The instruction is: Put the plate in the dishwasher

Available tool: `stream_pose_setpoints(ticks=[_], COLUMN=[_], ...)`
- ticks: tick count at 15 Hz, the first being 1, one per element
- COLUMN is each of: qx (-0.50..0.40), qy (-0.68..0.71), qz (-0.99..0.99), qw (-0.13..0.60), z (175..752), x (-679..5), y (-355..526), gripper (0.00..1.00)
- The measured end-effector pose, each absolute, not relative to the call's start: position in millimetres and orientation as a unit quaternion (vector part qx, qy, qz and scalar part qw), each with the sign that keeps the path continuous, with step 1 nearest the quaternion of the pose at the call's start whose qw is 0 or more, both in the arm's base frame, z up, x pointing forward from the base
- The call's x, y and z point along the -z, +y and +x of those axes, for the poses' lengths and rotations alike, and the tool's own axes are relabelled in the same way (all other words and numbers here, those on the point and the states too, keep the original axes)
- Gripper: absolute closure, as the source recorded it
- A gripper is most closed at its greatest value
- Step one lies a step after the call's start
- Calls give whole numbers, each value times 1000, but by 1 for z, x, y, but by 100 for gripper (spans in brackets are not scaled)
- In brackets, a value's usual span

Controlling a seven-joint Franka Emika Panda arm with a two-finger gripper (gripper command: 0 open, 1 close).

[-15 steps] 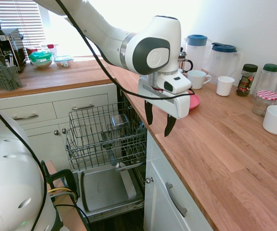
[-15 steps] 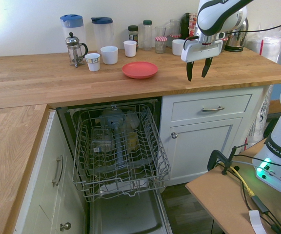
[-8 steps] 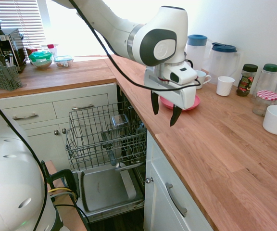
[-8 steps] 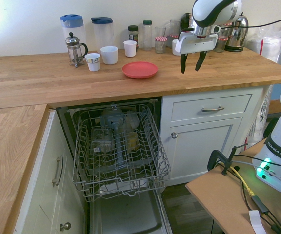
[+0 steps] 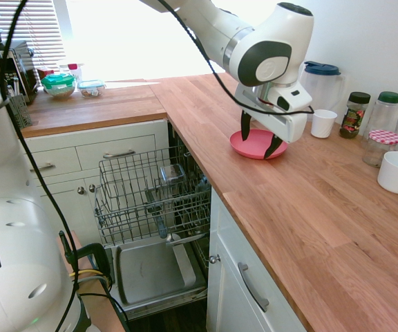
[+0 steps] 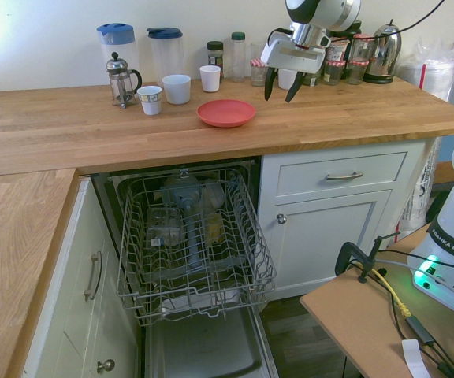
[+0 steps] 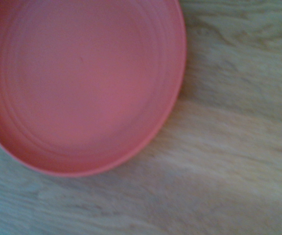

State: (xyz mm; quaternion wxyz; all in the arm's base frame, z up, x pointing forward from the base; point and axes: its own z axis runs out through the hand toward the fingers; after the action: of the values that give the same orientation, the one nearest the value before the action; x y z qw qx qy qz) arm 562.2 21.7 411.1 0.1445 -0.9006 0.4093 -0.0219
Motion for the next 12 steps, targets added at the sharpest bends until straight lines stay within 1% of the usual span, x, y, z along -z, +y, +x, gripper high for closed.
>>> stream_pose_setpoints(ticks=[6, 12], qx=[15, -4], qy=[421, 423], qz=[-889, -886], qw=[182, 191], z=[624, 652], x=[-387, -365], y=[20, 25], gripper=[0, 0])
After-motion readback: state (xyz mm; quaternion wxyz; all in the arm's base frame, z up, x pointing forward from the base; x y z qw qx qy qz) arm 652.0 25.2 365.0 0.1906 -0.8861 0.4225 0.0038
